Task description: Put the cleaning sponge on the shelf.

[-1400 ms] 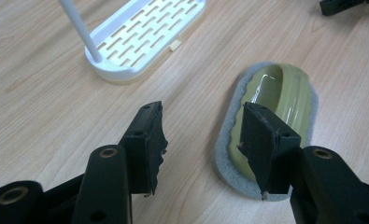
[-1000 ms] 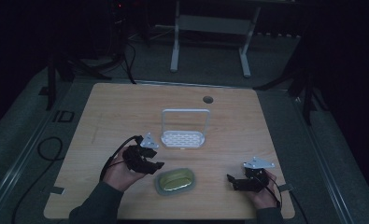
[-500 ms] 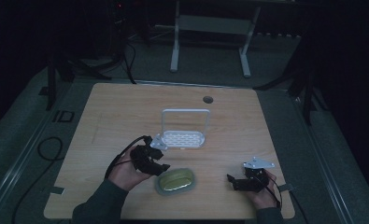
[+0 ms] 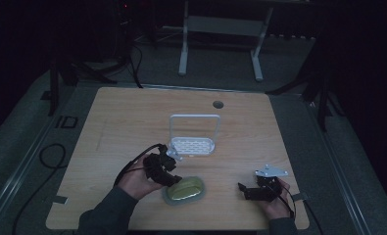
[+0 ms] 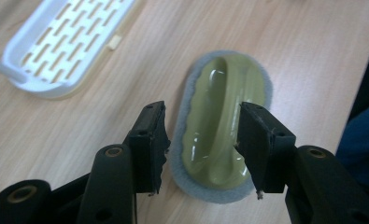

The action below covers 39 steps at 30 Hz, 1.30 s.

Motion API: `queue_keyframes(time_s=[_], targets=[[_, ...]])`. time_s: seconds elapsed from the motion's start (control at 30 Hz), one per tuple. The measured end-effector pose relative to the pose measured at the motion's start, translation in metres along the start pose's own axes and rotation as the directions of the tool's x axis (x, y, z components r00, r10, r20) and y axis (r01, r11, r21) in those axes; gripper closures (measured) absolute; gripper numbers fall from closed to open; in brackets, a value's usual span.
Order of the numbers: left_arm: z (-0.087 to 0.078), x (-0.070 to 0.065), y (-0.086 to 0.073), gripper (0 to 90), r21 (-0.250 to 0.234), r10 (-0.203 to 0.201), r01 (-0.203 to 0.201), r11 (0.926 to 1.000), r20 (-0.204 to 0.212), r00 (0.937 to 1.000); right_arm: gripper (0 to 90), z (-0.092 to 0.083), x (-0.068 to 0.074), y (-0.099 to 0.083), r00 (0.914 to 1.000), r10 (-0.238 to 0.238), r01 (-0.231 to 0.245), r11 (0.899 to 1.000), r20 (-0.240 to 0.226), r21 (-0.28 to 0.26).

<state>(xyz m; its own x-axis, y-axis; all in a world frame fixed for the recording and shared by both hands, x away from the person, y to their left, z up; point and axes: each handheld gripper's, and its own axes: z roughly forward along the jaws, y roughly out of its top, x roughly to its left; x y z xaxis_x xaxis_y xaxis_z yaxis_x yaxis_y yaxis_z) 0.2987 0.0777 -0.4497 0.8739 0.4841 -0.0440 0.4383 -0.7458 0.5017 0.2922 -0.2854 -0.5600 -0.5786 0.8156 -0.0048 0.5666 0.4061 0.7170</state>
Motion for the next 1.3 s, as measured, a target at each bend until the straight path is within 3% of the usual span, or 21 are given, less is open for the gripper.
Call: queue_keyframes(time_s=[0.67, 1.3], targets=[[0.014, -0.006, 0.016, 49.8, 0.094, 0.056, -0.06, 0.9938, 0.043, 0.9975, 10.9, 0.0, 0.0, 0.0, 1.0, 0.001, -0.001, 1.0, 0.0, 0.0], [0.027, -0.011, 0.029, 51.0, 0.178, 0.1, -0.112, 0.9777, 0.074, 0.9922, 10.9, 0.0, 0.0, 0.0, 1.0, 0.0, 0.0, 1.0, 0.0, 0.0]])
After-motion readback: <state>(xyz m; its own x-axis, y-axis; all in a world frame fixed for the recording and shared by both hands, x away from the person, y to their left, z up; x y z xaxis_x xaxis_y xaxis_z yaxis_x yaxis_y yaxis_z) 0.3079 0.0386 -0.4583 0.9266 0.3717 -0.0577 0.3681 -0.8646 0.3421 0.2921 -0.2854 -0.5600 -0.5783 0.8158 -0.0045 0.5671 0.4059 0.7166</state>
